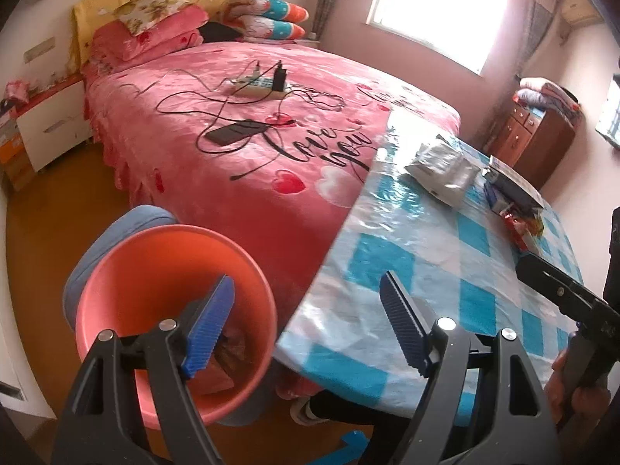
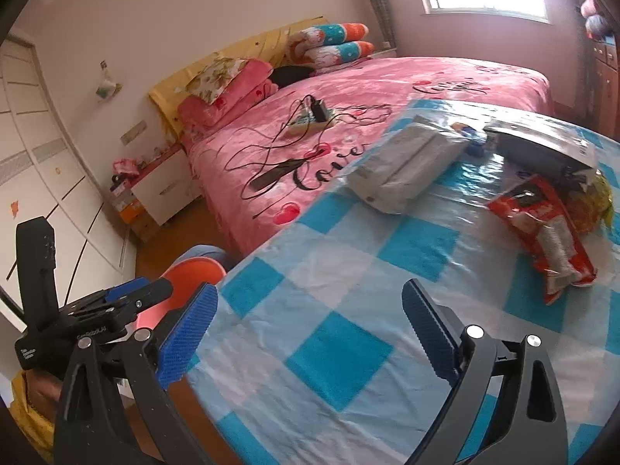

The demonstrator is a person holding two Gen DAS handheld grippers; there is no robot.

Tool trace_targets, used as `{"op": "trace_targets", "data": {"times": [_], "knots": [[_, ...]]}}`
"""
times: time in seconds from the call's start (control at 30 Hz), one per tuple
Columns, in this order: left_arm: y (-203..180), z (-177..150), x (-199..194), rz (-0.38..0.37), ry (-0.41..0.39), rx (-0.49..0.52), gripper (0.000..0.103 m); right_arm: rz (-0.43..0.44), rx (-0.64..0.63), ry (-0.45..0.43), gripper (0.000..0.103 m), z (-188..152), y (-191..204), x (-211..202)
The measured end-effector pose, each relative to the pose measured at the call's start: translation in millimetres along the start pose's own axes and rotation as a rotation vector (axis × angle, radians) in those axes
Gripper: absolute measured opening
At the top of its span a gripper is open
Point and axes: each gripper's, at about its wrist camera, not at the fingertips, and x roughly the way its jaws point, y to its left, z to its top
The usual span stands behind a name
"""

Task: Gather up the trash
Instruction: 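Move both open tools back toward the remaining trash on the table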

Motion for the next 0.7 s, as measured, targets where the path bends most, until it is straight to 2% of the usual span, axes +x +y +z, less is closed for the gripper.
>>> {"op": "trace_targets", "data": {"times": [0.17, 0.7], "knots": [[-21, 3, 3, -0.006, 0.012, 0.026, 0.078, -0.012, 0.028, -0.023, 0.095, 0, -20, -10], [-92, 9, 17, -0.033, 0.036, 0.143, 0.078, -0.137, 0.1, -0.102, 0.095, 3, -82, -45]]}}
